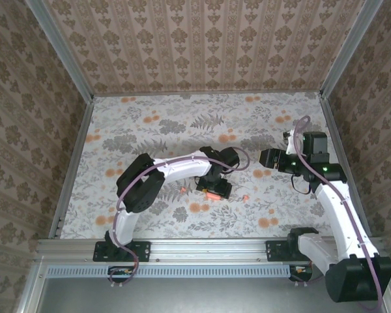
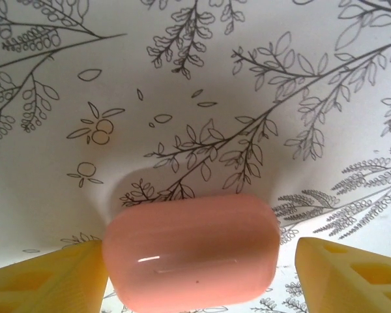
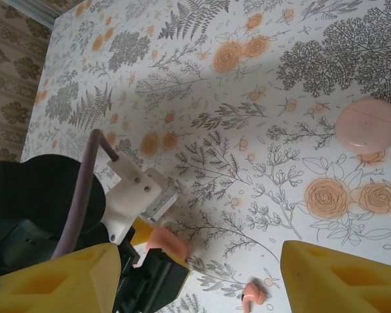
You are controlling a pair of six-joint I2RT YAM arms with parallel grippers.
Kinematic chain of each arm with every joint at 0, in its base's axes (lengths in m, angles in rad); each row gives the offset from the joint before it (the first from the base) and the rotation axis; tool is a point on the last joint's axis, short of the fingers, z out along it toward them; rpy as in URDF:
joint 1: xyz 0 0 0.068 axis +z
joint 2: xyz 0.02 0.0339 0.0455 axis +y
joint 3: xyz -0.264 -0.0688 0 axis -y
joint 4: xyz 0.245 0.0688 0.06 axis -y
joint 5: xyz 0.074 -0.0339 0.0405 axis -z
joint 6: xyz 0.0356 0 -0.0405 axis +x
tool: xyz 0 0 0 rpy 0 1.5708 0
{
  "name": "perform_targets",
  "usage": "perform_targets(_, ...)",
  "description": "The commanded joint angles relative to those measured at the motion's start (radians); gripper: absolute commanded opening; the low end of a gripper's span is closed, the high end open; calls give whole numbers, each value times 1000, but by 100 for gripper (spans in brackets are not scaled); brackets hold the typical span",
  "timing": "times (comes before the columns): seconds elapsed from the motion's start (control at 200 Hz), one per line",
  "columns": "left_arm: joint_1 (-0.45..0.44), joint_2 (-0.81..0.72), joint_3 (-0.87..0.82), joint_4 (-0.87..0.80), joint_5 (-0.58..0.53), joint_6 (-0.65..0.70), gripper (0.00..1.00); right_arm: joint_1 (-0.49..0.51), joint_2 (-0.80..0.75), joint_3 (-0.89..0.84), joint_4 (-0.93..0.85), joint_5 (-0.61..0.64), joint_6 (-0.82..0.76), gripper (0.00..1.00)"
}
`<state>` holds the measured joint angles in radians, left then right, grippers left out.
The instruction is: Insert wireless bluetooth earbuds into charging case
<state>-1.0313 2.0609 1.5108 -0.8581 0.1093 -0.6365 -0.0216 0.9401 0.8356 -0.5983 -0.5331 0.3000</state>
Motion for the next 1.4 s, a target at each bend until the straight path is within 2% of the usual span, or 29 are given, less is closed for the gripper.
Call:
perform_targets(0.0, 14, 21, 11, -48, 12, -2, 74, 5, -33, -12, -30, 0, 37, 67)
perform_targets(0.145, 17, 18, -9, -33, 0, 1, 69, 5, -36, 0, -51, 7, 32, 66)
perform_targets(0.38, 17, -4, -30, -21, -12, 51, 49, 6, -76, -11, -56, 2, 81, 65)
perform_targets(0.66, 45, -141, -158, 58, -32, 183, 46, 5, -41, -46, -67, -89, 124, 65)
perform_targets(0.795, 67, -208, -217, 124, 6, 278, 45, 6, 3, -65, -50, -119, 122, 64)
perform_targets(0.92, 86, -249, -253, 179, 25, 360, 44, 12, 93, -64, -24, -230, 94, 66)
perform_targets(1.1, 105, -304, -307, 313, 107, 552, 45, 17, 272, 5, -58, -263, 21, 64)
perform_targets(1.3, 179, -358, -395, 485, 274, 710, 45, 69, 459, 96, -55, -349, -64, 66)
perform_targets(1.395, 226, -394, -431, 554, 342, 757, 43, 86, 543, 124, -43, -402, -73, 59)
